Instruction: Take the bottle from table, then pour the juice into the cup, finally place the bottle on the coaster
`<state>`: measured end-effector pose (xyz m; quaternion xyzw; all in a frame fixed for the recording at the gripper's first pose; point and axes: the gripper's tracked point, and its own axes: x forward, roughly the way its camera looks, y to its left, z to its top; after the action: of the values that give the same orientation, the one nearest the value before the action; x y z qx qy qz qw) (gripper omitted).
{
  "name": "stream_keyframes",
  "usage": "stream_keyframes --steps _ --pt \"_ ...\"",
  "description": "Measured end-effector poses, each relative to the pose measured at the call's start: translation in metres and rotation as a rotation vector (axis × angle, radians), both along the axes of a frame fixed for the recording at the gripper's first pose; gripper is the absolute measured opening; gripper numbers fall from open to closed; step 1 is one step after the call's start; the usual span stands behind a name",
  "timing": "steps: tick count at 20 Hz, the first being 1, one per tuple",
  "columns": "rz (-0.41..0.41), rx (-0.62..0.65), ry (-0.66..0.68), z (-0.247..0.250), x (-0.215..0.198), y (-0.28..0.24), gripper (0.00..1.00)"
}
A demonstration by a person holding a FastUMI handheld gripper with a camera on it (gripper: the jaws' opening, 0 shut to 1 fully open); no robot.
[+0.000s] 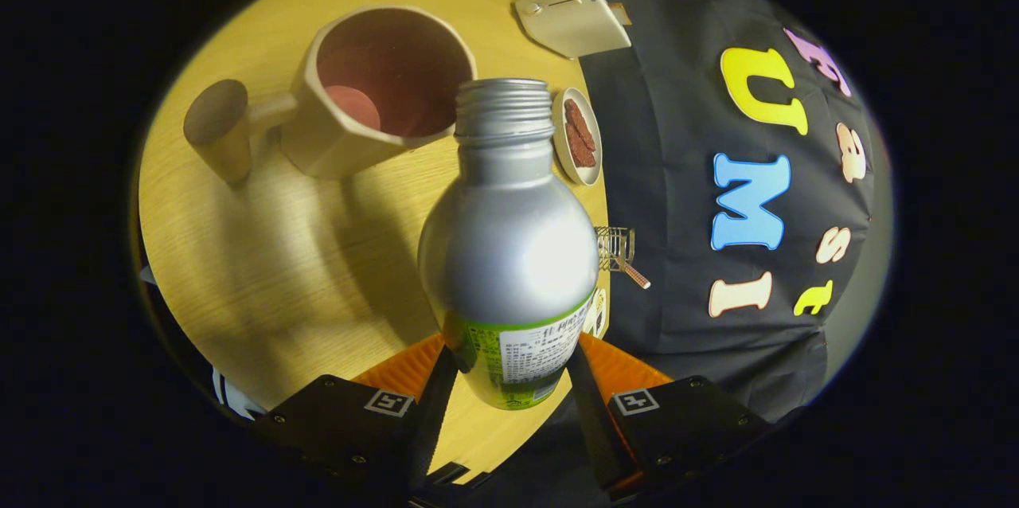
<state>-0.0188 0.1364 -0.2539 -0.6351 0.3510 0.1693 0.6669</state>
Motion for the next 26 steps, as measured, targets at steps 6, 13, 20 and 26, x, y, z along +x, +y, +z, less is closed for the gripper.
stream_keyframes --steps 6,13,20,26 --pt "0.041 -0.08 0.016 0.004 0.007 0.001 0.76" --pt "0.078 -0.185 0.017 0.013 0.011 -0.001 0.76" --pt "0.124 -0.267 0.023 0.023 0.015 0.0 0.76" --pt "0.167 -0.341 0.039 0.03 0.02 -0.005 0.76"
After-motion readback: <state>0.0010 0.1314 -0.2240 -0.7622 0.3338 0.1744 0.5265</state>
